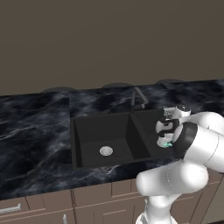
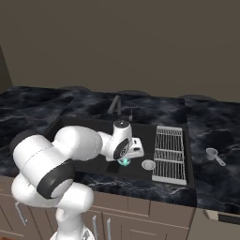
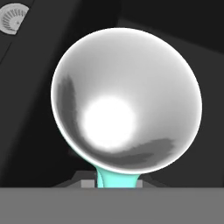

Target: Move any existing items from the left basin to the right basin for drying. Then move the measuring cup from the counter to the left basin of the sink for washing.

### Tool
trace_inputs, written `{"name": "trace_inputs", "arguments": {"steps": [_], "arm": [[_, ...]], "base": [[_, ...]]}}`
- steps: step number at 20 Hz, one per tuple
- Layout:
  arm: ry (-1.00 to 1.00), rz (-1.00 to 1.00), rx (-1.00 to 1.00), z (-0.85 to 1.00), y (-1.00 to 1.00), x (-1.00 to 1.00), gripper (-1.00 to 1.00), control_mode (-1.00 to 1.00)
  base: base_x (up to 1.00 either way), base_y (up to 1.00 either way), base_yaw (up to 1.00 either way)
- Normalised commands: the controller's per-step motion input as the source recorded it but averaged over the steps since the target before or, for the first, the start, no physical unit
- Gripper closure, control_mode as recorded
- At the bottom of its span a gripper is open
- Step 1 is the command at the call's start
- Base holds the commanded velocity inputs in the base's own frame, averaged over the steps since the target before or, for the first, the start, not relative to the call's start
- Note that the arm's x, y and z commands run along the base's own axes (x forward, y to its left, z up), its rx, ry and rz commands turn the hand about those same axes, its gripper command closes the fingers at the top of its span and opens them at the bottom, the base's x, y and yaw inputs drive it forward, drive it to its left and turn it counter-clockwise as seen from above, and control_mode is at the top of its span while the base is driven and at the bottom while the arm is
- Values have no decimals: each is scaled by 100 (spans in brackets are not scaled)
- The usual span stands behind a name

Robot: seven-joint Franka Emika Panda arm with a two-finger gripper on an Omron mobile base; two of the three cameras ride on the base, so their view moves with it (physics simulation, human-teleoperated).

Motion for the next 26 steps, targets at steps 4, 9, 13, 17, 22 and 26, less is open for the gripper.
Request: {"name": "trace_inputs", "arguments": {"steps": [4, 9, 13, 17, 22, 26], "arm": [[0, 0, 0, -15, -7, 0, 100, -100], [0, 0, 0, -11, -3, 1, 100, -100], [0, 0, 0, -10, -2, 3, 100, -100], [0, 0, 0, -12, -1, 4, 100, -100], [0, 0, 0, -12, -1, 6, 100, -100], [0, 0, 0, -7, -2, 2, 100, -100]], "base": [[0, 0, 0], [0, 0, 0], [0, 0, 0], [0, 0, 0], [0, 0, 0], [0, 0, 0]]}}
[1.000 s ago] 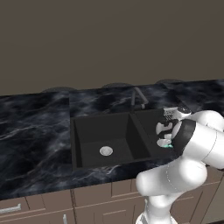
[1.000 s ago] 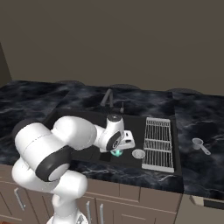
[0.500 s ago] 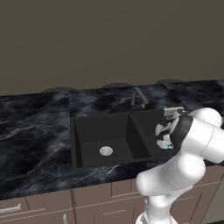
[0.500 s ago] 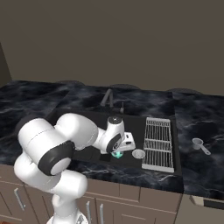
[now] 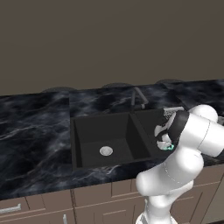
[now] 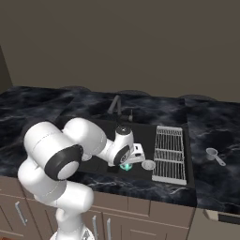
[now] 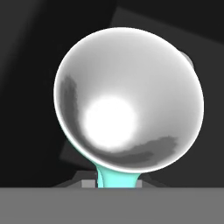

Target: Move any existing items from the left basin to the right basin for drying. Then move the measuring cup from the counter to the left basin of the sink for washing.

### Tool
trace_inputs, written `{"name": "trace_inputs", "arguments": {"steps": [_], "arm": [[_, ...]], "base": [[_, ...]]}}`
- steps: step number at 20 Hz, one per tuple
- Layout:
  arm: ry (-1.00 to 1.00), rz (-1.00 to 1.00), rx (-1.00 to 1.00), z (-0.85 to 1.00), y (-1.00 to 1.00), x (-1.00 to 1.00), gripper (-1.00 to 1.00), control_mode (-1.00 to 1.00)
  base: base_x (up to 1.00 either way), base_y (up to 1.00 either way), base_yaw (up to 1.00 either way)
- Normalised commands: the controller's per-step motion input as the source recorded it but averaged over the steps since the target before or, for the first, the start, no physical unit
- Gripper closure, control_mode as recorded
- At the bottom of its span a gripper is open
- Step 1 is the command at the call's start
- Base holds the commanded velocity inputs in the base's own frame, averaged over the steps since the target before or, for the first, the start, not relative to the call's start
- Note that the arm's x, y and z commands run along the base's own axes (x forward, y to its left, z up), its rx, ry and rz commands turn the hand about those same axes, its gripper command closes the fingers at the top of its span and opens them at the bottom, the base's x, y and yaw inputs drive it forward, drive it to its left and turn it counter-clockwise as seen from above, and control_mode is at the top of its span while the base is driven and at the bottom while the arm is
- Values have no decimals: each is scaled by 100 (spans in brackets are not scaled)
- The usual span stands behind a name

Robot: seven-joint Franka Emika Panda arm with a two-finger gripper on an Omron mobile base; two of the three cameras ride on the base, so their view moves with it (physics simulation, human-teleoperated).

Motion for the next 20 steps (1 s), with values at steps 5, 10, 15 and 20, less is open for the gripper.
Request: {"name": "trace_inputs", "arguments": {"steps": [5, 10, 15, 20], "arm": [[0, 0, 0, -2, 0, 3, 100, -100], [0, 0, 0, -2, 0, 3, 100, -100], [0, 0, 1, -6, -4, 8, 100, -100], [0, 0, 1, -6, -13, 8, 100, -100]], "base": [[0, 0, 0], [0, 0, 0], [0, 0, 0], [0, 0, 0]]}}
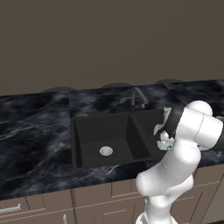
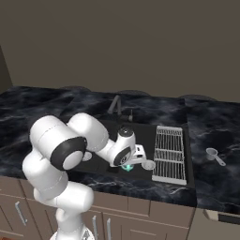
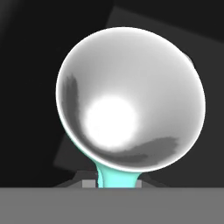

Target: Move any existing items from the left basin to the right basin for drying. Then move the measuring cup from the counter to the left basin of the sink for washing.

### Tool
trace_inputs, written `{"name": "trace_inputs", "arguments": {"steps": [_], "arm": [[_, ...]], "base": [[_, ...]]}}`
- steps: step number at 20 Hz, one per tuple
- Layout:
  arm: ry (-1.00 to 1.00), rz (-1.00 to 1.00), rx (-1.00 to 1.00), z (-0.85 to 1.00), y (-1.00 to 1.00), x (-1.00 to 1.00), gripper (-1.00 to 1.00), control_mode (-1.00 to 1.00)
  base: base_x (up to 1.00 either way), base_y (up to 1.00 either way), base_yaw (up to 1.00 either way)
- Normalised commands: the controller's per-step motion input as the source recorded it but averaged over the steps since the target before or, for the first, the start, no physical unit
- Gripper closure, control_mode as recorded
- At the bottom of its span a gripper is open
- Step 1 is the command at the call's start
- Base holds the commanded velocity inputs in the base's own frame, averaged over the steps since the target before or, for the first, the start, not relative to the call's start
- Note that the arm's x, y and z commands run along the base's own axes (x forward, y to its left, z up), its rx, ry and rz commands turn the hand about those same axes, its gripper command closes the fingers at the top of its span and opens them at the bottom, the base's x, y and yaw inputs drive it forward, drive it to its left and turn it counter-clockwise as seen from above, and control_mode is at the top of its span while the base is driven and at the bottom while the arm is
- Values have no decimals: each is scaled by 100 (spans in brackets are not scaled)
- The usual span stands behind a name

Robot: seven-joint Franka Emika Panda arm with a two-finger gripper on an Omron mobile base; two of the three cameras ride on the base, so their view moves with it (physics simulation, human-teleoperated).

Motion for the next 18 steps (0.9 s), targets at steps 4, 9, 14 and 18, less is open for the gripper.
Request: {"name": "trace_inputs", "arguments": {"steps": [4, 9, 14, 18], "arm": [[0, 0, 1, -2, -21, 6, 100, -100], [0, 0, 1, -7, -19, 8, 100, -100], [1, 0, 0, -15, -8, 18, 100, -100], [3, 0, 0, -20, -3, 21, 100, -100]], "base": [[0, 0, 0], [0, 0, 0], [0, 0, 0], [0, 0, 0]]}}
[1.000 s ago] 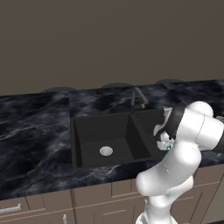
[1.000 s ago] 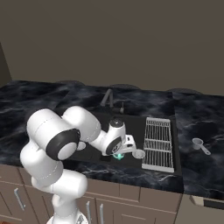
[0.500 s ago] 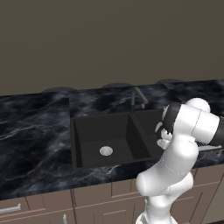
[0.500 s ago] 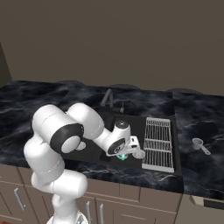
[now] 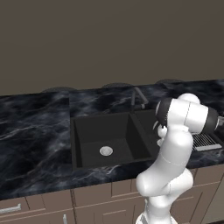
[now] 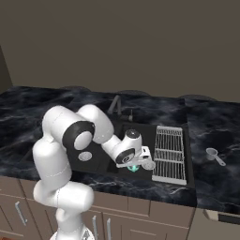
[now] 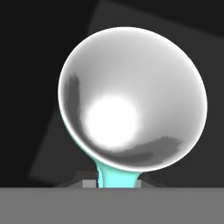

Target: Move any existing items from the left basin to the right basin for drying. Then move the measuring cup from the counter to the left basin of the sink for washing.

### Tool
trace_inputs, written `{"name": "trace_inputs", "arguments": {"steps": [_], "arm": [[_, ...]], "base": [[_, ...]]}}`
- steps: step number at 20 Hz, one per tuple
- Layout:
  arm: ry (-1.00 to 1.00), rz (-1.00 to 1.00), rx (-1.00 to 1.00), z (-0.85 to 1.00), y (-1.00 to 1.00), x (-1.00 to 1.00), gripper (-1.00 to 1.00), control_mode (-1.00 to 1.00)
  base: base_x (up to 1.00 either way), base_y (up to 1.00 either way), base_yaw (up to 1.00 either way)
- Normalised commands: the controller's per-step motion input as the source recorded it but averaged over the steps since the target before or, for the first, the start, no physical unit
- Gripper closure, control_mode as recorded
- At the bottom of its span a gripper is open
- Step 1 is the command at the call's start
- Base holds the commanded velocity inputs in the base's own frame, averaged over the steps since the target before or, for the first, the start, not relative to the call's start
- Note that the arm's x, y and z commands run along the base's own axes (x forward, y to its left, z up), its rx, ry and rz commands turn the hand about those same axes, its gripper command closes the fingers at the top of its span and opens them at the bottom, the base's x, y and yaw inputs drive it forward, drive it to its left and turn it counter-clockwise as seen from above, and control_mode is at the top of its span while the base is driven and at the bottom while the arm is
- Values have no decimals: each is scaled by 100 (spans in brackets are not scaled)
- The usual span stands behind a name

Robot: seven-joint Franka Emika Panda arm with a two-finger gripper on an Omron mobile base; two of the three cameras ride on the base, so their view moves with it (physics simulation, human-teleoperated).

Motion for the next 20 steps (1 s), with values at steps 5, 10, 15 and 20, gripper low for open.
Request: {"name": "trace_inputs", "arguments": {"steps": [5, 10, 15, 20], "arm": [[2, 0, 1, -16, -3, 16, 100, -100], [0, 0, 3, -12, -5, 3, 100, -100], [0, 0, 5, -14, 0, 0, 100, -100], [0, 0, 4, -14, 0, 0, 100, -100]], "base": [[0, 0, 0], [0, 0, 0], [0, 0, 0], [0, 0, 0]]}}
